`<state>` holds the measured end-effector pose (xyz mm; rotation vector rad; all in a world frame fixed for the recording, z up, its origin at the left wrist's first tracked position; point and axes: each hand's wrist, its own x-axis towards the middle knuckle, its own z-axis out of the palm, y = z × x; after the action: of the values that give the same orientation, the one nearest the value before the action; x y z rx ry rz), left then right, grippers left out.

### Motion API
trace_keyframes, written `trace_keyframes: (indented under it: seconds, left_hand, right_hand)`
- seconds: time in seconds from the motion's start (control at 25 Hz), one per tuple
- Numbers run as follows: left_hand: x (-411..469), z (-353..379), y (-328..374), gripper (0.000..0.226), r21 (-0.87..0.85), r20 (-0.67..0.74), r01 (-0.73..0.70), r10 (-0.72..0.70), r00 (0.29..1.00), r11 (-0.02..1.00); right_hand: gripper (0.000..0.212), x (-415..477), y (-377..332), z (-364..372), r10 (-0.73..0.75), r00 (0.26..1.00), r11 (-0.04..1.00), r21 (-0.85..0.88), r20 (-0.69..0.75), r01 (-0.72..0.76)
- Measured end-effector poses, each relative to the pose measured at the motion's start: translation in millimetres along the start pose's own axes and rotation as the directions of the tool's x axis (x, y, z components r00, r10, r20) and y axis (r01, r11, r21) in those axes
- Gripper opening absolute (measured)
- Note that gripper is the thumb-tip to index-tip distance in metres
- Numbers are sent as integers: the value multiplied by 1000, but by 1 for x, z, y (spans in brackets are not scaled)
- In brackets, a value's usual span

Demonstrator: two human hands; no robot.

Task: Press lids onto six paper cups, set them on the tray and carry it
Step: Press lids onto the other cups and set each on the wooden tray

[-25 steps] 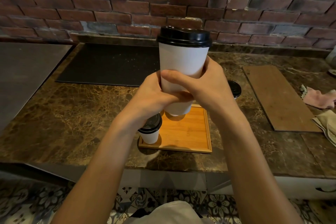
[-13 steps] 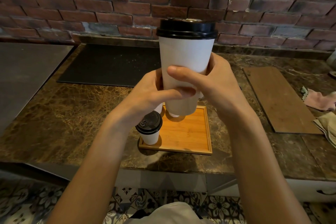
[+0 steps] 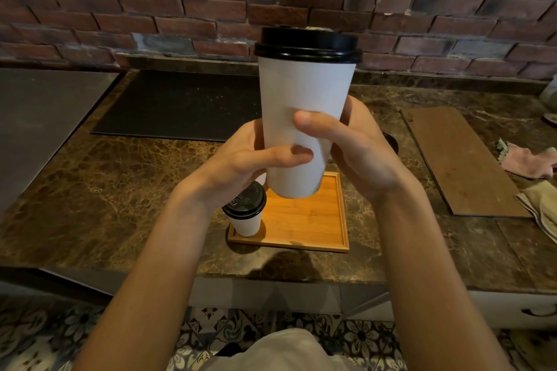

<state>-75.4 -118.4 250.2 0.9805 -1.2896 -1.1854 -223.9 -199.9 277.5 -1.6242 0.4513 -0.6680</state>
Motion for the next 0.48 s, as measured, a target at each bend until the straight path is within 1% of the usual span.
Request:
trace_keyframes:
  seconds: [0.12,0.2,0.32,0.48]
  left_hand:
    - [0,0,0,54,-20,-39,-5,4,999,1000]
    - [1,0,2,51,-2,-59,-21,21,998,1000]
    - [5,1,3,49,78,-121,-44,53,991,996]
    - [8,2,-3,50,153,-211,-33,65,975,988]
  right_hand:
    - [52,3,-4,0,-7,1000,998,-69,-13,6]
    - [48,4,-8,1,-27,999,994,-103,-27,24]
    - [58,6,-11,3,-49,995,985,-166,-83,35]
    - [69,7,-9,7,-46,984,969,-245,-171,2]
